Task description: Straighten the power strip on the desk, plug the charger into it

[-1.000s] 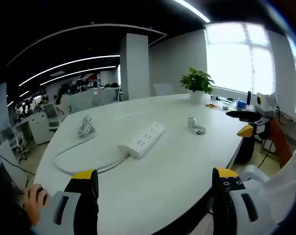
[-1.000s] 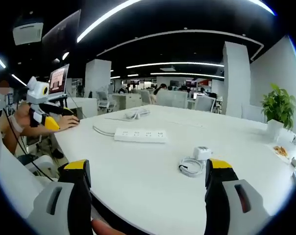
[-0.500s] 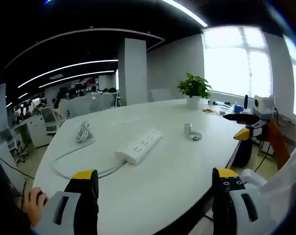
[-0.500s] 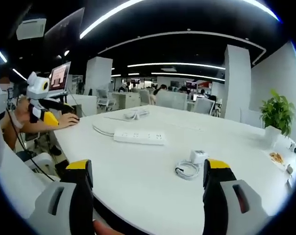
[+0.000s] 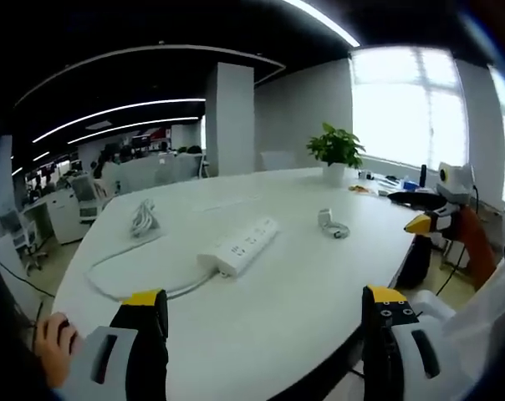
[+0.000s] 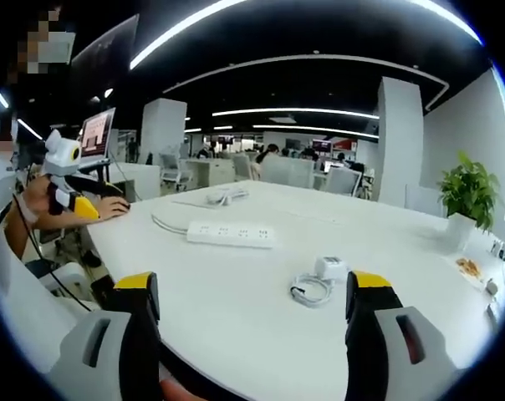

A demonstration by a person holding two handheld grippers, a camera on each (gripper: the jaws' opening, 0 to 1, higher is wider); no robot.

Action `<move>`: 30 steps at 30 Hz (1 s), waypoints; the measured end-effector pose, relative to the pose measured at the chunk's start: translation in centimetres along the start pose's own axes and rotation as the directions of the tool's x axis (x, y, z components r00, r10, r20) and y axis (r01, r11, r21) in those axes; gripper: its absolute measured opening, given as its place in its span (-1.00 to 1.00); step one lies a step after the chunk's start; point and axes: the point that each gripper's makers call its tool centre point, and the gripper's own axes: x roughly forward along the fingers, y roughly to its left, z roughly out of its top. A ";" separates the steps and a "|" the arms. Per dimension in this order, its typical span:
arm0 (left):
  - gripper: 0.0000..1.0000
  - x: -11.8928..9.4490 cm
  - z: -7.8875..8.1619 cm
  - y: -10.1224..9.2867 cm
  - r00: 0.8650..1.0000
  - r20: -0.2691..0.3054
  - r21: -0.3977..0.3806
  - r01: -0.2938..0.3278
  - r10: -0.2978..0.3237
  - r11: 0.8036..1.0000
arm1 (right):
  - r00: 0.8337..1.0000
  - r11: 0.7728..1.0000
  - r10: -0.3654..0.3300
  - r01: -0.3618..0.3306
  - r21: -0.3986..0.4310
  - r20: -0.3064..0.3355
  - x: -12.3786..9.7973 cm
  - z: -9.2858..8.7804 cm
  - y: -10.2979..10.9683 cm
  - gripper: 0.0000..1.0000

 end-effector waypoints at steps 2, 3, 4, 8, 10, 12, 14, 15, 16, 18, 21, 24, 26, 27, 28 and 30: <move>0.93 0.1 0.0 0.5 1.000 0.001 -0.021 -0.015 0.015 1.000 | 1.000 1.000 -0.008 0.008 -0.004 -0.005 0.0 -0.1 -0.3 0.82; 0.92 0.1 -0.1 0.6 1.000 0.001 -0.024 -0.018 0.018 1.000 | 1.000 1.000 -0.012 0.012 -0.003 -0.004 0.1 -0.2 -0.4 0.82; 0.92 0.1 -0.1 0.6 1.000 0.001 -0.026 -0.020 0.020 0.999 | 1.000 1.000 -0.014 0.014 0.001 -0.003 0.2 -0.2 -0.5 0.82; 0.92 0.3 -0.1 0.6 0.999 0.012 -0.025 -0.032 0.032 0.999 | 1.000 1.000 -0.001 0.001 -0.003 -0.005 0.4 -0.1 -0.1 0.81; 0.92 0.6 -0.2 0.6 0.999 0.005 -0.022 -0.032 0.032 0.999 | 1.000 1.000 0.000 0.000 -0.007 -0.007 0.4 0.0 -0.1 0.81; 0.92 1.0 -0.4 0.7 0.999 -0.007 -0.030 -0.033 0.033 0.999 | 1.000 1.000 -0.001 0.001 -0.005 -0.010 0.5 0.1 -0.1 0.81; 0.93 1.2 -0.4 0.6 1.000 -0.008 -0.029 -0.028 0.028 0.999 | 1.000 1.000 0.001 -0.001 -0.007 -0.014 0.6 0.2 -0.1 0.81; 0.93 1.4 -0.3 0.6 1.000 -0.011 -0.030 -0.027 0.027 0.999 | 1.000 1.000 0.002 -0.002 -0.008 -0.017 0.8 0.2 -0.2 0.82; 0.92 1.5 -0.2 0.6 1.000 -0.012 -0.029 -0.026 0.026 0.999 | 1.000 1.000 0.002 -0.003 -0.009 -0.018 0.9 0.2 -0.2 0.82; 0.93 1.9 0.1 0.7 1.000 -0.012 -0.027 -0.027 0.026 0.999 | 1.000 1.000 0.004 -0.004 -0.010 -0.023 1.3 0.3 -0.3 0.82; 0.93 2.9 0.4 1.1 0.999 -0.020 -0.023 -0.035 0.034 0.999 | 1.000 1.000 0.012 -0.012 0.004 -0.025 2.3 0.2 -0.7 0.82; 0.93 3.7 0.5 1.4 0.999 -0.033 -0.021 -0.034 0.033 0.999 | 0.999 1.000 0.014 -0.014 0.009 -0.032 3.1 0.1 -1.0 0.82; 0.92 4.1 0.6 1.5 0.999 -0.040 -0.019 -0.033 0.032 0.999 | 0.999 1.000 0.015 -0.015 0.011 -0.035 3.6 0.0 -1.2 0.82; 0.92 4.3 0.7 1.5 0.999 -0.042 -0.018 -0.032 0.032 0.999 | 0.999 1.000 0.018 -0.018 0.013 -0.035 3.9 0.0 -1.3 0.82; 0.92 4.5 0.7 1.6 0.999 -0.044 -0.015 -0.032 0.031 0.999 | 0.999 1.000 0.022 -0.021 0.016 -0.035 4.2 0.1 -1.3 0.82; 0.92 4.8 0.8 1.7 0.998 -0.050 -0.014 -0.034 0.033 0.999 | 0.999 0.999 0.028 -0.028 0.022 -0.033 4.7 0.1 -1.4 0.82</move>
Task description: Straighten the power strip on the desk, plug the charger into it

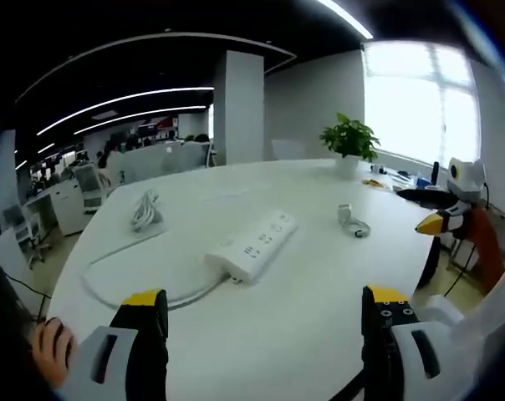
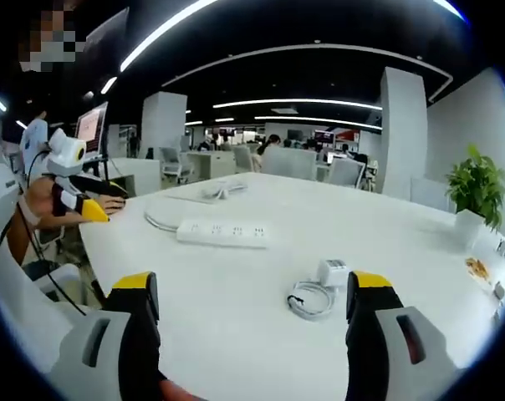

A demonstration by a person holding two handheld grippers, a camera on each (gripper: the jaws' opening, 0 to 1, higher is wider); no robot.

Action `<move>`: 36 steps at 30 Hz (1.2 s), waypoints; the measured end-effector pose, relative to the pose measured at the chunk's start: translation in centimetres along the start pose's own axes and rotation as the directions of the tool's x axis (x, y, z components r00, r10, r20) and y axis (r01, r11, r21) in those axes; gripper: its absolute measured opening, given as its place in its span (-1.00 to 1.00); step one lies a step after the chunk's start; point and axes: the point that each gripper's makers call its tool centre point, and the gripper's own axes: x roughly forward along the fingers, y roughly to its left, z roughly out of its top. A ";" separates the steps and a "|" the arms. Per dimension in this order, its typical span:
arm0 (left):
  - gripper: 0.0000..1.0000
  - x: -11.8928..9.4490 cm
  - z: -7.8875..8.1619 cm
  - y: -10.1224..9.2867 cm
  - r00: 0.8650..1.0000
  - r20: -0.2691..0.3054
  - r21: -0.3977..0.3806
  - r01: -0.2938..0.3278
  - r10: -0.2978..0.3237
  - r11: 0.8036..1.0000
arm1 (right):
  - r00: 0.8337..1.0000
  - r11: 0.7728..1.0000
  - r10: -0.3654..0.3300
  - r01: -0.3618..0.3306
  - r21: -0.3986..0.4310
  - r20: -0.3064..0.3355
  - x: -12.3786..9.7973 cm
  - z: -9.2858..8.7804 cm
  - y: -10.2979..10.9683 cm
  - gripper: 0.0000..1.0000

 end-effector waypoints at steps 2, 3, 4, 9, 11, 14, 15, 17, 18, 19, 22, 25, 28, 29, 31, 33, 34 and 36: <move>0.92 0.3 0.1 0.1 1.000 -0.005 0.002 -0.002 0.002 1.000 | 1.000 1.000 0.008 -0.008 0.002 0.002 0.5 0.1 -0.1 0.82; 0.92 0.4 0.1 0.2 1.000 -0.007 0.001 -0.002 0.002 1.000 | 1.000 1.000 0.013 -0.013 0.006 0.003 0.8 0.1 -0.1 0.82; 0.93 0.5 0.1 0.2 1.000 -0.006 0.001 -0.002 0.002 1.000 | 1.000 1.000 0.018 -0.018 0.008 0.002 1.1 0.0 -0.1 0.82; 0.92 1.5 -0.2 0.6 1.000 -0.022 -0.010 -0.008 0.008 1.000 | 0.999 0.999 0.032 -0.032 0.022 0.005 2.2 0.1 -0.2 0.82; 0.92 1.8 -0.2 0.8 1.000 -0.026 -0.011 -0.011 0.011 1.000 | 0.999 0.999 0.039 -0.039 0.023 0.000 2.7 0.0 -0.2 0.82; 0.93 2.2 -0.1 1.1 0.999 -0.031 -0.013 -0.014 0.014 1.000 | 0.999 0.999 0.043 -0.043 0.026 -0.004 3.4 0.1 -0.4 0.82; 0.92 2.4 -0.1 1.2 0.999 -0.033 -0.013 -0.014 0.013 1.000 | 0.999 0.999 0.047 -0.047 0.027 -0.004 3.6 0.1 -0.4 0.81; 0.92 2.8 0.0 1.4 0.999 -0.036 -0.014 -0.013 0.013 1.000 | 0.998 0.998 0.056 -0.055 0.030 -0.003 4.0 0.0 -0.3 0.80; 0.92 3.0 0.0 1.5 0.999 -0.039 -0.015 -0.014 0.013 1.000 | 0.998 0.998 0.058 -0.058 0.033 -0.005 4.3 0.0 -0.3 0.80; 0.92 3.1 0.0 1.5 0.999 -0.041 -0.014 -0.015 0.014 1.000 | 0.998 0.998 0.059 -0.059 0.034 -0.007 4.5 -0.1 -0.4 0.80; 0.92 3.7 0.0 1.8 0.999 -0.049 -0.011 -0.015 0.015 1.000 | 0.998 0.997 0.063 -0.063 0.040 -0.010 5.1 -0.2 -0.5 0.80; 0.92 4.2 0.0 2.0 0.998 -0.056 -0.011 -0.014 0.014 1.000 | 0.997 0.996 0.073 -0.072 0.047 -0.012 5.7 -0.2 -0.5 0.80; 0.92 4.7 0.1 2.1 0.998 -0.058 -0.009 -0.010 0.009 1.000 | 0.997 0.996 0.079 -0.078 0.043 -0.015 6.2 -0.2 -0.5 0.79; 0.92 4.9 0.1 2.1 0.998 -0.059 -0.008 -0.007 0.007 1.000 | 0.997 0.996 0.082 -0.081 0.043 -0.016 6.4 -0.1 -0.5 0.79; 0.92 5.4 0.1 2.2 0.998 -0.065 -0.008 -0.001 0.001 1.000 | 0.996 0.995 0.088 -0.088 0.043 -0.017 6.7 0.0 -0.4 0.79; 0.92 5.8 0.2 2.4 0.998 -0.067 -0.008 0.002 -0.003 1.000 | 0.996 0.995 0.091 -0.090 0.041 -0.020 7.0 0.0 -0.5 0.79; 0.92 5.9 0.2 2.4 0.998 -0.066 -0.007 0.004 -0.004 1.000 | 0.996 0.995 0.091 -0.090 0.041 -0.020 7.1 0.0 -0.5 0.78; 0.92 6.3 0.2 2.6 0.998 -0.066 -0.002 0.007 -0.007 1.000 | 0.995 0.995 0.095 -0.094 0.040 -0.021 7.4 0.1 -0.5 0.78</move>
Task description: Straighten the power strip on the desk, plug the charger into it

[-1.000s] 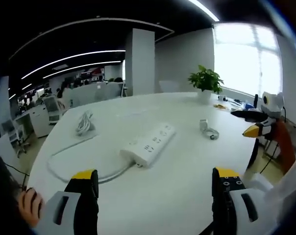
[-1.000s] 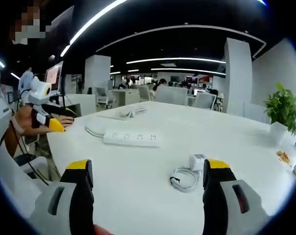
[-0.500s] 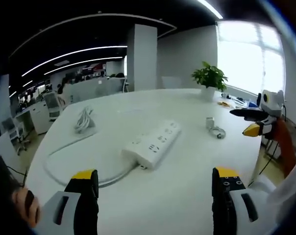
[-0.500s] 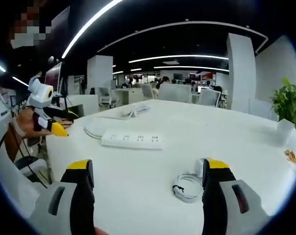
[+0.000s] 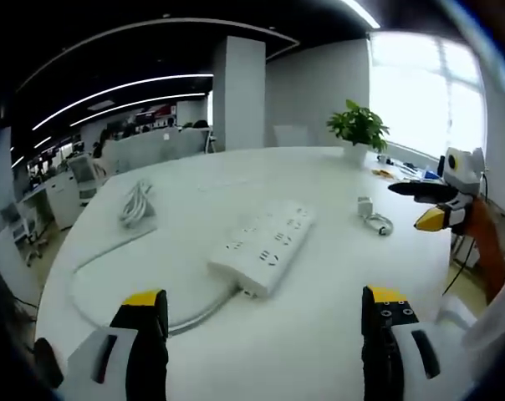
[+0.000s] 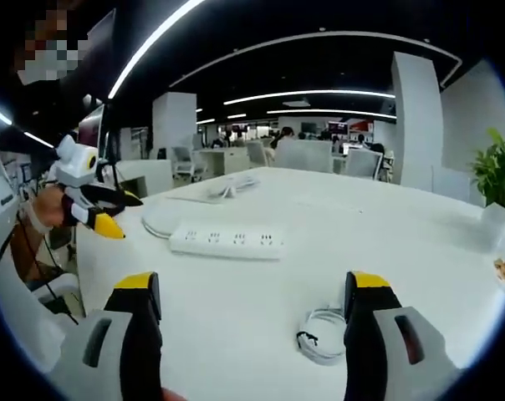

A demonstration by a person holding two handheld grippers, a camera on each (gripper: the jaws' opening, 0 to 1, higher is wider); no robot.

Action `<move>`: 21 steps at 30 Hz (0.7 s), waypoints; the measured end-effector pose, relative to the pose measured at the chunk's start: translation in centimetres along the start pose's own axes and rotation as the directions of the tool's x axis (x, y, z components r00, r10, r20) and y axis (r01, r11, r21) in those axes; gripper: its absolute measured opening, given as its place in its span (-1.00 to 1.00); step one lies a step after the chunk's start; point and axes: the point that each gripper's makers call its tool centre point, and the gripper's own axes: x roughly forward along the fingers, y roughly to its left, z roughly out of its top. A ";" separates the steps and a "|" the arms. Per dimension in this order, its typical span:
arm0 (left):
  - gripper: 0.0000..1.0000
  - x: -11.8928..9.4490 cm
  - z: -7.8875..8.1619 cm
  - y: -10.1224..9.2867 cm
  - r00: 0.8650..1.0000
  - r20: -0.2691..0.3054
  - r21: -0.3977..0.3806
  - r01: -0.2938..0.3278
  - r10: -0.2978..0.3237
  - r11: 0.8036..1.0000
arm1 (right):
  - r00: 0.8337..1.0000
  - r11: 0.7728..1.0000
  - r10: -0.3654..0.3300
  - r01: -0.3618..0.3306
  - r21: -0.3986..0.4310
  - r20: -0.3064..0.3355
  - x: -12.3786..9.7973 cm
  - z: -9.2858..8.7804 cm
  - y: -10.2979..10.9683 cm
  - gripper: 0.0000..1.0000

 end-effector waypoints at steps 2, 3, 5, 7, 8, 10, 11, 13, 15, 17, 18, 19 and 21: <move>0.92 0.4 0.1 0.3 1.000 0.002 0.005 0.002 -0.002 1.000 | 1.000 1.000 0.005 -0.005 0.000 -0.002 0.3 0.1 0.1 0.77; 0.92 0.7 0.0 0.4 1.000 -0.001 0.006 0.004 -0.004 1.000 | 1.000 1.000 0.008 -0.008 0.000 -0.004 0.4 0.1 0.1 0.77; 0.92 1.0 0.0 0.6 1.000 -0.008 0.015 0.005 -0.004 1.000 | 1.000 1.000 0.012 -0.012 -0.002 -0.006 0.7 0.2 0.2 0.77; 0.92 1.3 0.0 0.7 1.000 -0.007 0.022 0.009 -0.009 1.000 | 1.000 1.000 0.013 -0.013 -0.003 -0.009 1.0 0.2 0.1 0.76; 0.92 1.5 0.0 0.7 1.000 -0.006 0.022 0.014 -0.014 1.000 | 1.000 1.000 0.013 -0.013 -0.002 -0.009 1.1 0.2 0.1 0.76; 0.92 1.8 0.0 0.8 1.000 -0.006 0.027 0.018 -0.017 0.999 | 1.000 1.000 0.015 -0.015 0.002 -0.007 1.3 0.3 0.1 0.75; 0.92 2.0 0.0 0.9 1.000 -0.008 0.028 0.018 -0.018 0.999 | 1.000 1.000 0.016 -0.016 0.003 -0.007 1.3 0.3 0.1 0.75; 0.93 2.3 -0.1 1.2 1.000 -0.011 0.028 0.019 -0.018 0.999 | 1.000 1.000 0.018 -0.018 0.005 -0.011 1.5 0.2 0.2 0.74; 0.92 2.7 -0.1 1.4 1.000 -0.012 0.026 0.020 -0.020 0.999 | 1.000 1.000 0.020 -0.020 0.005 -0.016 1.8 0.1 0.1 0.74; 0.92 3.3 -0.2 1.7 1.000 -0.009 0.028 0.020 -0.020 0.999 | 1.000 1.000 0.020 -0.020 0.005 -0.020 2.1 0.0 0.1 0.74; 0.92 3.6 -0.2 1.9 1.000 -0.010 0.030 0.020 -0.020 0.999 | 1.000 1.000 0.021 -0.021 0.006 -0.020 2.1 -0.1 0.1 0.73; 0.92 3.9 -0.3 2.0 1.000 -0.016 0.033 0.021 -0.021 0.999 | 1.000 1.000 0.023 -0.023 0.007 -0.021 2.2 -0.1 0.1 0.73; 0.93 4.4 -0.4 2.0 0.999 -0.021 0.030 0.026 -0.025 0.999 | 0.999 1.000 0.029 -0.029 0.011 -0.023 2.3 -0.2 0.3 0.73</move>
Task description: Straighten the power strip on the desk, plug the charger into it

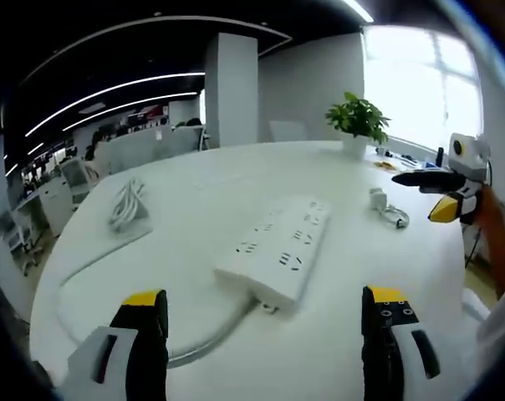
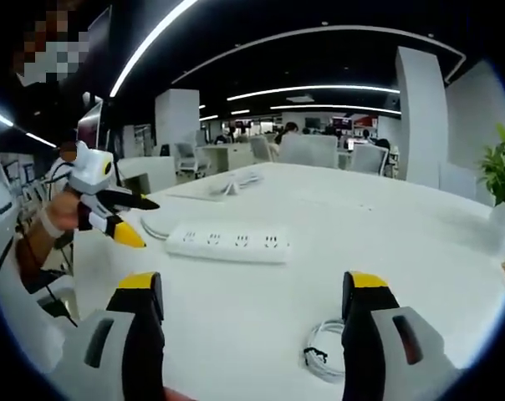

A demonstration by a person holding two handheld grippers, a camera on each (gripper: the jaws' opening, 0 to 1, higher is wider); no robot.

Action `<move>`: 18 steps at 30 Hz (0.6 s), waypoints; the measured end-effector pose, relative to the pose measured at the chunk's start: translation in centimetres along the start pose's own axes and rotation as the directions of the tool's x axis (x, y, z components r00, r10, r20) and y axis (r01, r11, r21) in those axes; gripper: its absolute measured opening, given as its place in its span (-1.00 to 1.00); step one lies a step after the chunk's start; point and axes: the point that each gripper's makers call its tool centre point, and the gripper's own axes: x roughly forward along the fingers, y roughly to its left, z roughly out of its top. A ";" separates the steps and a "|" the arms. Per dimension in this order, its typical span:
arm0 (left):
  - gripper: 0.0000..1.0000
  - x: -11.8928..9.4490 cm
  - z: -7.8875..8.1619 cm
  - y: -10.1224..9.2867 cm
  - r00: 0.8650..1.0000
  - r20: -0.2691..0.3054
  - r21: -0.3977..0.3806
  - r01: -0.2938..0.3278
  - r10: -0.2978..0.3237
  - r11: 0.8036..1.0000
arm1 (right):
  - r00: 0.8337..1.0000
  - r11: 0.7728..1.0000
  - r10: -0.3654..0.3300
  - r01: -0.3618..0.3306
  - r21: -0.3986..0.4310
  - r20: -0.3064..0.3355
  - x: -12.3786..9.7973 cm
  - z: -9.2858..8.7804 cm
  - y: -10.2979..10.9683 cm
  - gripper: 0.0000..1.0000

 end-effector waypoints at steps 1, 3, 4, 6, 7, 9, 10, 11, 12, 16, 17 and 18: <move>0.92 0.2 0.0 0.0 1.000 -0.001 -0.001 0.003 -0.003 1.000 | 1.000 1.000 0.002 -0.002 0.001 -0.003 0.1 -0.1 0.0 0.73; 0.93 0.7 -0.1 0.1 1.000 -0.009 0.002 0.009 -0.009 1.000 | 1.000 1.000 0.002 -0.002 -0.001 -0.008 0.1 -0.2 -0.1 0.73; 0.93 0.8 -0.1 0.2 1.000 -0.010 0.004 0.009 -0.009 1.000 | 1.000 1.000 -0.001 0.001 -0.001 -0.008 0.2 -0.3 -0.2 0.73; 0.93 1.0 0.0 0.2 1.000 -0.014 0.015 0.011 -0.011 1.000 | 1.000 1.000 -0.002 0.002 0.002 -0.007 0.2 -0.3 -0.3 0.72; 0.92 1.2 0.0 0.2 1.000 -0.019 0.023 0.014 -0.014 1.000 | 1.000 1.000 -0.001 0.002 0.003 -0.006 0.3 -0.4 -0.3 0.72; 0.92 1.5 0.1 0.1 0.999 -0.024 0.031 0.024 -0.023 0.999 | 1.000 1.000 0.005 -0.005 0.008 -0.008 0.4 -0.6 0.0 0.72; 0.93 1.7 0.1 0.0 0.999 -0.029 0.034 0.032 -0.031 0.999 | 1.000 1.000 0.008 -0.008 0.010 -0.010 0.4 -0.7 0.0 0.72; 0.93 1.8 0.1 0.0 0.999 -0.031 0.034 0.036 -0.035 0.999 | 1.000 1.000 0.010 -0.010 0.011 -0.012 0.4 -0.8 0.1 0.72; 0.93 2.1 0.1 -0.1 0.998 -0.029 0.039 0.049 -0.048 0.998 | 1.000 1.000 0.011 -0.011 0.012 -0.014 0.5 -0.9 0.0 0.72; 0.92 2.9 0.3 -0.2 0.997 -0.002 0.021 0.078 -0.078 0.997 | 1.000 1.000 0.009 -0.009 0.018 -0.012 0.5 -1.1 -0.1 0.71; 0.92 3.1 0.3 -0.1 0.997 0.002 0.020 0.076 -0.076 0.997 | 1.000 1.000 0.012 -0.011 0.022 -0.013 0.5 -1.1 -0.1 0.71; 0.92 3.3 0.2 -0.1 0.997 0.003 0.022 0.073 -0.073 0.997 | 1.000 1.000 0.015 -0.015 0.025 -0.015 0.5 -1.2 0.0 0.71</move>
